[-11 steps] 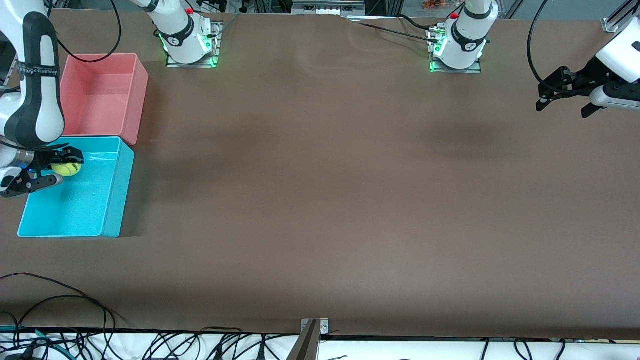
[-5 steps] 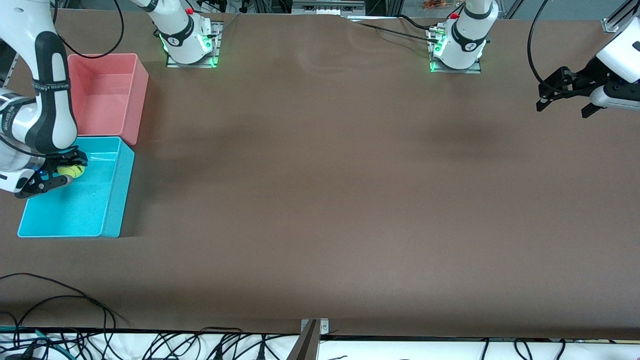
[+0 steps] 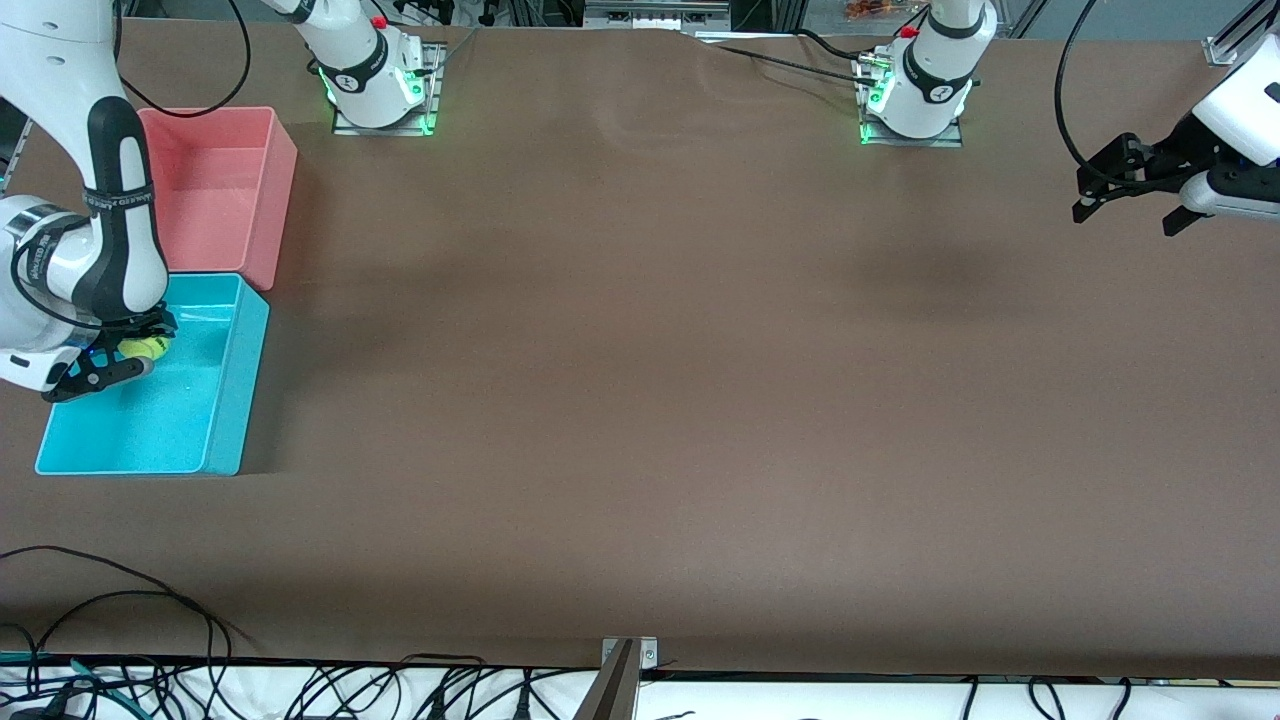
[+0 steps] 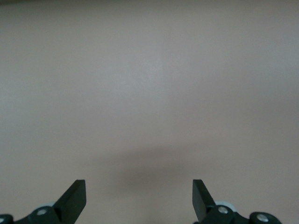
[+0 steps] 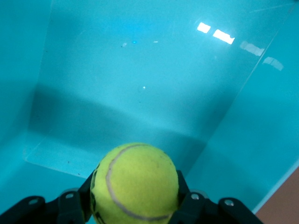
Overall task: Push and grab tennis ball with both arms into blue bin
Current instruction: 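Lower the ball into the blue bin and open the right gripper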
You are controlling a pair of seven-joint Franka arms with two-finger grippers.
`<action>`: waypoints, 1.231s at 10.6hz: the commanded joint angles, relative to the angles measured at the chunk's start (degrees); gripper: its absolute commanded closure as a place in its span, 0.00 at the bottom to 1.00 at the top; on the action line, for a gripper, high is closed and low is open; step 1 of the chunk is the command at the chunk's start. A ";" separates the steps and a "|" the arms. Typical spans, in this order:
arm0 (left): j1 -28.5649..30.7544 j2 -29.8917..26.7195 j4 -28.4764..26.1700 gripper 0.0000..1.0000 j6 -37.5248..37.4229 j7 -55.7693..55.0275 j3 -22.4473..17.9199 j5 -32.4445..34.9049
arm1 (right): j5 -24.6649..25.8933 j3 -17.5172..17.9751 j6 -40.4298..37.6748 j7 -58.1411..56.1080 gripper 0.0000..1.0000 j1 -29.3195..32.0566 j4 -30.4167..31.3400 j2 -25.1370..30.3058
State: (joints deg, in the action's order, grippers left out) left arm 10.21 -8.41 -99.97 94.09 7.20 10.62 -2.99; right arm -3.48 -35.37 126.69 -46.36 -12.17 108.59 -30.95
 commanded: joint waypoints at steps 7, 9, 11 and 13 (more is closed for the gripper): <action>-0.19 0.85 2.14 0.00 -1.54 -0.52 0.01 0.44 | -1.00 0.39 1.97 -2.15 1.00 1.10 -0.05 -2.71; -0.19 0.85 2.14 0.00 -1.54 -0.52 0.01 0.44 | -1.09 0.48 3.12 -2.15 1.00 1.19 0.21 -2.89; -0.11 0.85 2.14 0.00 -1.54 -0.52 0.01 0.35 | -3.71 1.09 3.21 -2.15 1.00 1.19 0.13 -3.85; -0.11 0.85 2.06 0.00 -1.63 -0.52 0.01 0.44 | -5.13 1.18 3.21 -2.15 1.00 1.36 0.13 -4.38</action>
State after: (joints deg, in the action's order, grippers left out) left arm 10.22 -8.41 -99.84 94.09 7.20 10.62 -2.99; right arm -6.57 -34.68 129.09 -47.20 -11.54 108.60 -34.76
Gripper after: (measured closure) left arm 0.000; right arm 0.344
